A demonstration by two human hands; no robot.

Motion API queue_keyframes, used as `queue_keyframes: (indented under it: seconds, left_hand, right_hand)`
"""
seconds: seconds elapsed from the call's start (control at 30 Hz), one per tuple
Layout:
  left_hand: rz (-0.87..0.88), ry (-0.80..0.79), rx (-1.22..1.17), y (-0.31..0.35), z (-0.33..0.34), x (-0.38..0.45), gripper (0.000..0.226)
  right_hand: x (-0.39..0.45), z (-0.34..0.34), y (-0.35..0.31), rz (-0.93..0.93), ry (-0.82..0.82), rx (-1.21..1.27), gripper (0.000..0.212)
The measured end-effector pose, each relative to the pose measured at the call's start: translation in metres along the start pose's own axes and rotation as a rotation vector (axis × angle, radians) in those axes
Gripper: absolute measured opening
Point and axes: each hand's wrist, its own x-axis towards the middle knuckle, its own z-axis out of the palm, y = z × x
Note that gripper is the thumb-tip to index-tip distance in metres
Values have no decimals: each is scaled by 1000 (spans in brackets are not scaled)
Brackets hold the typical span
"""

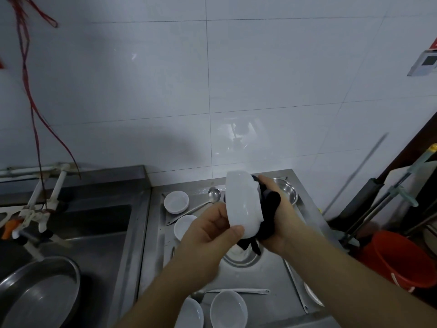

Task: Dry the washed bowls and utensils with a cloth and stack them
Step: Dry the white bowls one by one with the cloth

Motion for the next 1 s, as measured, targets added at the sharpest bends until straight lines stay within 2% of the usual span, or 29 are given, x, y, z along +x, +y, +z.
queue_keyframes:
  seconds: [0.1, 0.17, 0.33, 0.4, 0.5, 0.6, 0.7, 0.8, 0.87, 0.93, 1.0]
  left_hand:
    - [-180, 46, -358, 16, -3, 8, 43]
    - [-208, 49, -410, 24, -5, 14, 34]
    - [-119, 56, -269, 23, 2, 14, 25]
    - [-51, 51, -119, 15, 6, 12, 18]
    - [32, 13, 178, 4, 11, 10, 21]
    - [56, -82, 291, -1, 13, 7, 27]
    - [50, -48, 194, 3, 14, 9, 33]
    - [-96, 117, -224, 14, 14, 13, 20]
    - [-162, 122, -372, 11, 12, 15, 23]
    - [-151, 96, -297, 8, 14, 15, 20]
    - [-98, 110, -86, 1, 16, 14, 19]
  right_hand:
    - [2, -2, -14, -53, 14, -58, 53]
    - [1, -1, -19, -64, 15, -83, 48]
    - [-1, 0, -10, 14, 63, 3, 41]
    - [-2, 0, -4, 39, 59, 66, 36]
    - [-4, 3, 0, 70, 40, 147, 32]
    - [-3, 1, -1, 60, 29, 165, 30]
    - [2, -3, -6, -3, 41, 115, 35]
    - [6, -5, -11, -99, 79, 53, 37]
    - [6, -5, -9, -111, 95, 26, 36]
    - [5, -3, -4, -108, 142, -7, 33]
    - [4, 0, 4, -145, 193, -81, 34]
